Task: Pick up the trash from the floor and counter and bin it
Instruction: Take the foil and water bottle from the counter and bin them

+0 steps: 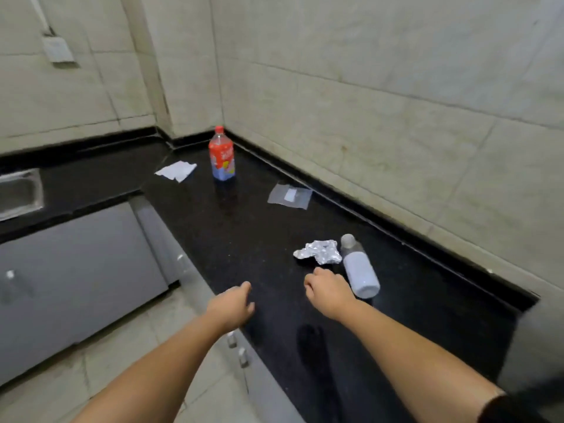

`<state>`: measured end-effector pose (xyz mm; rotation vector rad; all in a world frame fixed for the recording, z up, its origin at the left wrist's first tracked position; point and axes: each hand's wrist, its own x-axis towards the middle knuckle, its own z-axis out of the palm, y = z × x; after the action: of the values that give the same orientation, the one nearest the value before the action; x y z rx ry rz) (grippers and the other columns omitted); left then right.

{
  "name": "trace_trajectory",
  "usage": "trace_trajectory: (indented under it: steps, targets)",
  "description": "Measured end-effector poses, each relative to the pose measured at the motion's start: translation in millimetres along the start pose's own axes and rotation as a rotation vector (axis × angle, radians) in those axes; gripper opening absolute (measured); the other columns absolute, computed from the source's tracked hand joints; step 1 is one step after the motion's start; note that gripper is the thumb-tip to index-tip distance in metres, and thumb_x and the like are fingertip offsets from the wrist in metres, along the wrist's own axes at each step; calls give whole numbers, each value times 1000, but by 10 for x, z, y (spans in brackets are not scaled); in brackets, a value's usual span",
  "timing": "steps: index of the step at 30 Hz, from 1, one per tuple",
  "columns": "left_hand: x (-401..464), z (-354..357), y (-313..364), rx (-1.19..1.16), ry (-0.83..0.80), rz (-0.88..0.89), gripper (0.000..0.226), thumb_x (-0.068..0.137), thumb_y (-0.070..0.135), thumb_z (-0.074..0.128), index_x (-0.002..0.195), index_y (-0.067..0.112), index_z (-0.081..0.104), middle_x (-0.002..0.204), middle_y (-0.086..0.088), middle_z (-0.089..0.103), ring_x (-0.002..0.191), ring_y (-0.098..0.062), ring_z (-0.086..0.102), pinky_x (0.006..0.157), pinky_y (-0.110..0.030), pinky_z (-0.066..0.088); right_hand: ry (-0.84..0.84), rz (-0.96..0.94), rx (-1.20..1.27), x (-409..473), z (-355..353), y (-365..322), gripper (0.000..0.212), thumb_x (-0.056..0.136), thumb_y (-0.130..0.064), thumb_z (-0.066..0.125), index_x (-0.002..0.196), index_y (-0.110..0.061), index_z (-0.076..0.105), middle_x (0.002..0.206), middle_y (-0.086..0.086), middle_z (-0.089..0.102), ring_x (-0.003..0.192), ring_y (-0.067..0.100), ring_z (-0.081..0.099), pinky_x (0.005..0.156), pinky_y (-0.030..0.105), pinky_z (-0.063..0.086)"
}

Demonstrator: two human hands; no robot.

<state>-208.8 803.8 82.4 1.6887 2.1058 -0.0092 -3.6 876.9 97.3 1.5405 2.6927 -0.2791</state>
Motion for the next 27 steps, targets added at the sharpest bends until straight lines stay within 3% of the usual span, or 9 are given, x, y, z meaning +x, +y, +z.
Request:
trace_trajectory:
  steps: [4,8,15,20,27]
  targets:
    - [472,3,501,41,-34,145,40,95,34,44,129,14,40,127,-11,56,114,-31,58,90,-41,51,38,188,-2,61,-64,539,29,97,-24,40,118,-17,59,124,7,53,117,28,49,91,38,41]
    - [1008,-49,833,49,-34,258,44,93,32,46,133,15,39,132,-10,51,121,-31,53,95,-41,47,24,427,-36,273,-55,869,41,95,-32,46,134,-18,46,134,6,47,123,27,46,96,41,41]
    - [1926,-19,1079,102,-17,429,59,90,37,53,144,24,30,138,-8,39,126,-30,42,98,-46,47,-97,779,225,733,196,1106,73,89,-48,56,147,-24,19,143,9,37,130,30,41,99,44,42]
    - [2293,198,1181,196,-132,541,66,89,36,56,147,25,26,152,-10,23,139,-31,28,105,-47,41,-65,873,202,844,354,1137,87,85,-46,60,150,-21,10,141,13,37,128,32,42,98,46,45]
    - [2277,291,1194,177,-97,504,52,89,21,51,139,21,37,133,-11,36,116,-32,41,91,-42,48,-59,860,202,849,368,1129,84,85,-45,61,149,-20,13,138,12,39,126,31,43,98,44,44]
